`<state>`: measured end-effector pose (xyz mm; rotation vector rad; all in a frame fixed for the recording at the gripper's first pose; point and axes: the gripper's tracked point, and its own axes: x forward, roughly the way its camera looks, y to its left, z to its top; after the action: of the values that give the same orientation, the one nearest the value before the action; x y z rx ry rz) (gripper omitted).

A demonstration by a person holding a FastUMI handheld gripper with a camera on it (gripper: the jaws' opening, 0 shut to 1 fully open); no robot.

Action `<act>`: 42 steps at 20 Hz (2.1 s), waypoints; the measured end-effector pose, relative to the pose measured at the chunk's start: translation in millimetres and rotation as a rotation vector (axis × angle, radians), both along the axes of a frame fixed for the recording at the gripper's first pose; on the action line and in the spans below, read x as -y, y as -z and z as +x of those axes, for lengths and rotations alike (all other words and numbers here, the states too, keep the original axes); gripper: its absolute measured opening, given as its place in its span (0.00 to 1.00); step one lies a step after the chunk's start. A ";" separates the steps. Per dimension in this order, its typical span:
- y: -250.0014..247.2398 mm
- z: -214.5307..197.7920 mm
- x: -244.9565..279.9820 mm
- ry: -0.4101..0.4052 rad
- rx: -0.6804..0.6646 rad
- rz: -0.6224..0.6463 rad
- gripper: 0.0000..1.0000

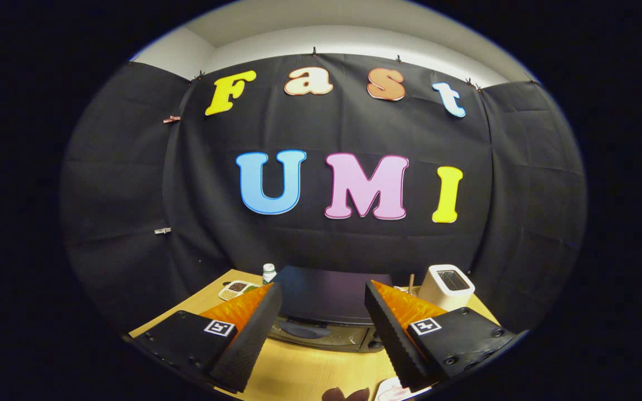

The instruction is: Open the toaster oven, put the food inside, and close the toaster oven door.

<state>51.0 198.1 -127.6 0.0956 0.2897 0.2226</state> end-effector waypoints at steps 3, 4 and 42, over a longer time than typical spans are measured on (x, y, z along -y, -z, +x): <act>48.3 16.1 -15.6 0.021 -0.119 0.027 0.98; 67.2 21.8 -21.0 0.027 -0.161 0.031 0.98; 295.3 -102.4 -53.4 0.048 -0.754 -0.076 0.98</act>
<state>-51.3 251.5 -423.0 0.1083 1.0444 0.1194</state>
